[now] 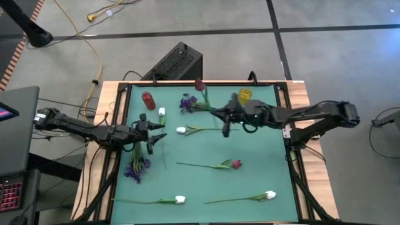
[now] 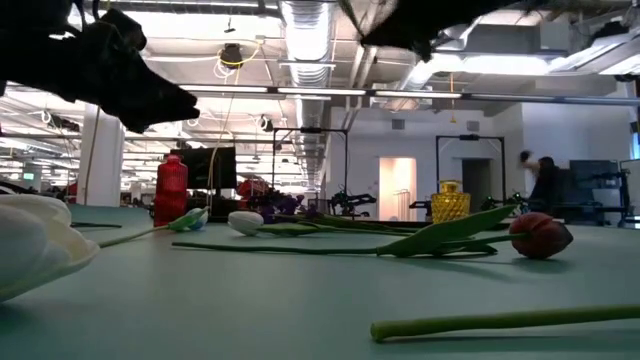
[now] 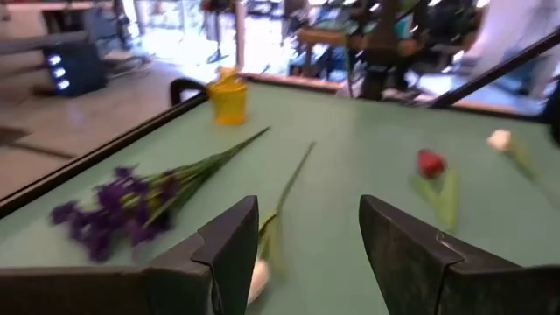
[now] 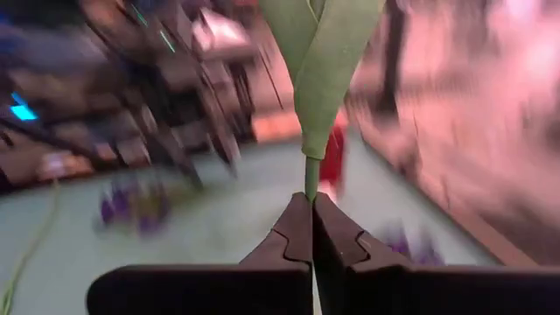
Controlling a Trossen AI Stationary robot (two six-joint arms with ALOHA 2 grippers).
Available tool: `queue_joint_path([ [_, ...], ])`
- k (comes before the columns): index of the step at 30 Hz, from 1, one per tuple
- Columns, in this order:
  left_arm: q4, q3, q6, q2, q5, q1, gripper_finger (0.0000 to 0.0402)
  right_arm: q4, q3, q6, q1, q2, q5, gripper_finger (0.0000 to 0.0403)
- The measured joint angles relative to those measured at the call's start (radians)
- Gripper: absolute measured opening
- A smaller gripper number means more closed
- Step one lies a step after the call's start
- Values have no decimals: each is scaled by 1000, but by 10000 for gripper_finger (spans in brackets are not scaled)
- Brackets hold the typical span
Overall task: Sort flowers into vase by color
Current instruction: Put the right red tulip into the red vase
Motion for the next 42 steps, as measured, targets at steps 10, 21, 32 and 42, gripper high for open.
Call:
queue_joint_path([
  [10, -535, 111, -251, -119, -58, 0, 187, 816, 163, -184, -134, 446, -279, 21],
  [21, -591, 111, -280, -124, -62, 0, 187, 741, 796, -127, -238, 934, -441, 21],
  [32, -643, 111, -345, -124, -30, 0, 187, 692, 1288, -76, -268, 1293, -446, 21],
  [42, -642, 111, -363, -124, -7, 0, 187, 618, 1371, -95, -284, 1346, -436, 21],
])
